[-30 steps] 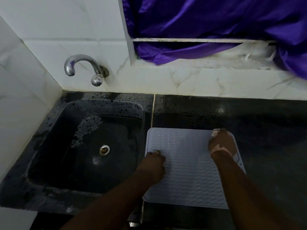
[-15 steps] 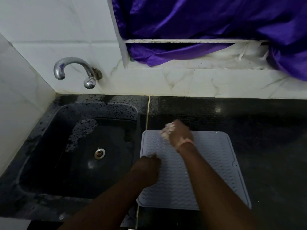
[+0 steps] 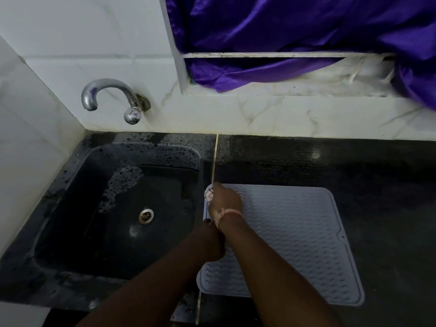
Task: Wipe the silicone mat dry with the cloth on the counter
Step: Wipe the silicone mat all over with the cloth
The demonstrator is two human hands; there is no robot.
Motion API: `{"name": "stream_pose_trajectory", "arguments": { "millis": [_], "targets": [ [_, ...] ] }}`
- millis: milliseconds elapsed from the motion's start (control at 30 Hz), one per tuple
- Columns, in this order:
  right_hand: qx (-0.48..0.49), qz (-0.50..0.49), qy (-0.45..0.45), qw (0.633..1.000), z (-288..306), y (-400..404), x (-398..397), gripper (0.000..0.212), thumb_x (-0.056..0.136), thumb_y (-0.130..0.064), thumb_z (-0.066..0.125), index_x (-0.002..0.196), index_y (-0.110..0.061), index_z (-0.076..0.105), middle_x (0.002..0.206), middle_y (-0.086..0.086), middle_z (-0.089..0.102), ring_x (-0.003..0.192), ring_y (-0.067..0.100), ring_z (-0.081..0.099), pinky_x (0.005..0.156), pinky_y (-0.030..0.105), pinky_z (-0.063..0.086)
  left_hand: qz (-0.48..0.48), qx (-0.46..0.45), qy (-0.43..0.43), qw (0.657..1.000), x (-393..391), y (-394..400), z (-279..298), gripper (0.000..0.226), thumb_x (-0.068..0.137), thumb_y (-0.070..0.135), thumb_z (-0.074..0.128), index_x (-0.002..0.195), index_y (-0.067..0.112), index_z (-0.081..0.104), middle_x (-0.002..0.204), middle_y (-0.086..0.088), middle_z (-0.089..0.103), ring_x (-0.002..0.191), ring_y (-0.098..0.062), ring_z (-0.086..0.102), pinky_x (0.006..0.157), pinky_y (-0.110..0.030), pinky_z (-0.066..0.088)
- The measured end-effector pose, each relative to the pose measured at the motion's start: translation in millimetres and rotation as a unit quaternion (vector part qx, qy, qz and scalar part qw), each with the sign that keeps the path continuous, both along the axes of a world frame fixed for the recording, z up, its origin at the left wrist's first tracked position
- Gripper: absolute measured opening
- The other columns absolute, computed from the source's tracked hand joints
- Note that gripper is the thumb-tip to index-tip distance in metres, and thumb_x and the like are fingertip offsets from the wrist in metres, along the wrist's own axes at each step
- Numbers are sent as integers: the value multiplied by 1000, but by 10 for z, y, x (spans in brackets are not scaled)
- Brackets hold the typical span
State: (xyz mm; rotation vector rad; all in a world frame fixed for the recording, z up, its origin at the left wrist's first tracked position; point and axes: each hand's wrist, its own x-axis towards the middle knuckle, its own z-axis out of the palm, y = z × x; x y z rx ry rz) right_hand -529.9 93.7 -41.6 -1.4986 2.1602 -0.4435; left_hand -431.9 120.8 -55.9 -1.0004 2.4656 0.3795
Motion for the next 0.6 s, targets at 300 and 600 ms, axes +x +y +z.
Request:
{"name": "stream_pose_trajectory", "arguments": {
  "millis": [300,600],
  "targets": [
    [-33,-287,-25,957,58,277,-1623,24,94,-15,59,116,-8,60,112,17,69,104,35,66,83,36,52,8,53,50,997,43,-2,42,64,93,23,54,154,22,35,159,-7,35,136,-31,43,116,-38,35],
    [22,-89,82,992,-64,-175,-191,21,99,-28,45,108,-19,62,100,6,70,94,29,67,86,41,53,-76,-9,124,989,94,14,125,36,74,23,75,105,4,73,104,-12,73,92,-28,71,84,-25,52]
  ]
}}
